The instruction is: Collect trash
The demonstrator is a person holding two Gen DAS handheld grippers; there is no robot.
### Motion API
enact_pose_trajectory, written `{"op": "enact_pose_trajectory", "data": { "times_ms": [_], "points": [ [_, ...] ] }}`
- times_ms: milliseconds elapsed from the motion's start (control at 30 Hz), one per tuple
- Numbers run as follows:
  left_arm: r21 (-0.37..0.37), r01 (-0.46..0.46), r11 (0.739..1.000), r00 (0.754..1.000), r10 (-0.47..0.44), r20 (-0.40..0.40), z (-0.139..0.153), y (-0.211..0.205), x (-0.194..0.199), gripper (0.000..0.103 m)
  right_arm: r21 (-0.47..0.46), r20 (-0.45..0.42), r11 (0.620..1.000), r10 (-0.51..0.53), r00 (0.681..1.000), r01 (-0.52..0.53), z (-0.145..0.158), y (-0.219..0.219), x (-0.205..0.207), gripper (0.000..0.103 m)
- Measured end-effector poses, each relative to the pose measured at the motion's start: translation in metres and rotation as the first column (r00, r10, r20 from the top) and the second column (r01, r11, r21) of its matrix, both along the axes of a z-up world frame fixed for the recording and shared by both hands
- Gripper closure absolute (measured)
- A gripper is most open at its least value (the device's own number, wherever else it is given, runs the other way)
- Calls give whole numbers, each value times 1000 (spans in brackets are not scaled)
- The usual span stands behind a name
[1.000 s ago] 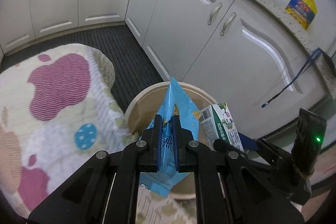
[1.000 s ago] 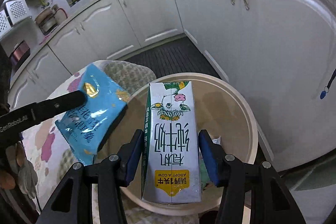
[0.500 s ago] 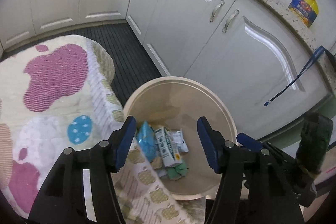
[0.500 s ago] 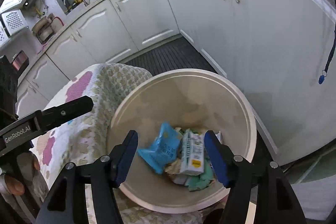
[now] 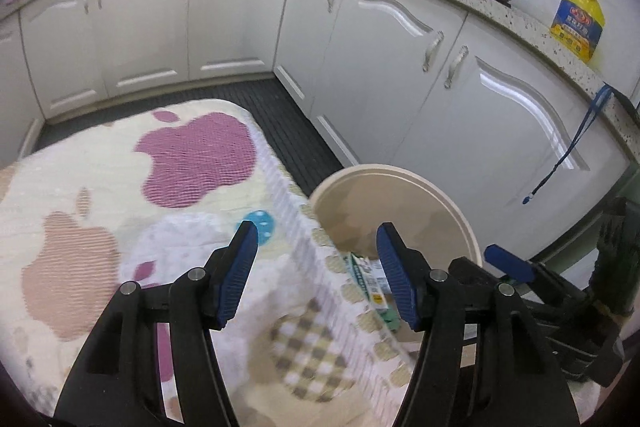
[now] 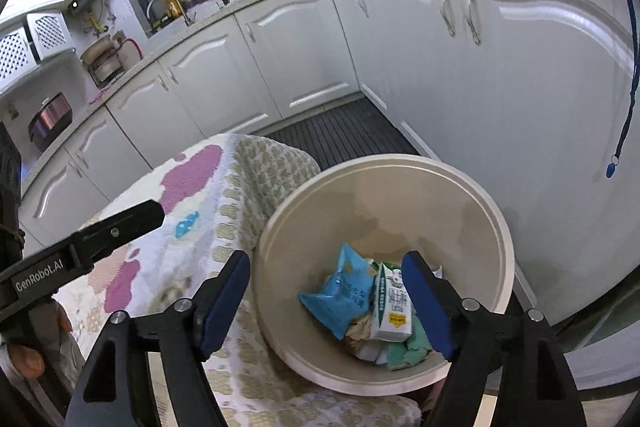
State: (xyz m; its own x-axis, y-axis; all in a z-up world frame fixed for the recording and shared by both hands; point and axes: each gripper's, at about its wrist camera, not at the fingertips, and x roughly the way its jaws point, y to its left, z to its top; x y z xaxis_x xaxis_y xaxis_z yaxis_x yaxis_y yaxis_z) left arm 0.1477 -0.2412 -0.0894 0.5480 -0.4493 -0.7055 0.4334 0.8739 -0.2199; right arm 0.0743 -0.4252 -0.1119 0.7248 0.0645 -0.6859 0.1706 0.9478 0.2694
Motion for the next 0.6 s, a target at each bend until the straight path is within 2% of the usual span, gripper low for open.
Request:
{"op": "enact_pose_trajectory", "data": {
  "times_ms": [400, 600],
  "points": [
    [35, -50, 998, 989, 44, 141, 19, 26, -32, 42, -31, 86, 999, 15, 996, -12, 16, 28, -15, 21],
    [57, -110, 992, 975, 96, 203, 27, 37, -44, 42, -43, 112, 999, 14, 994, -9, 24, 37, -21, 21]
  ]
}}
